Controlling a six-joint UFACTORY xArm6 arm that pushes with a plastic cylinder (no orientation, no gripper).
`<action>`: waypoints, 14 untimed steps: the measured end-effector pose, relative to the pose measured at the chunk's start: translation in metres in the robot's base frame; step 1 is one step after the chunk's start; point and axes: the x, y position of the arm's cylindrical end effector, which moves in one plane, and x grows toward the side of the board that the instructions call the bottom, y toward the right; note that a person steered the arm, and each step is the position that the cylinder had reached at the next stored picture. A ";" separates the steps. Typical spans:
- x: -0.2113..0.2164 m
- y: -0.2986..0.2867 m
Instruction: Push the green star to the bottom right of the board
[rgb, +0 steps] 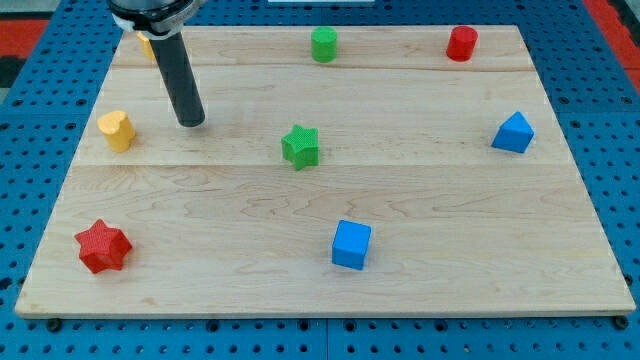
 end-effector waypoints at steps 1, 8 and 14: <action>-0.008 0.000; 0.084 0.167; 0.050 0.172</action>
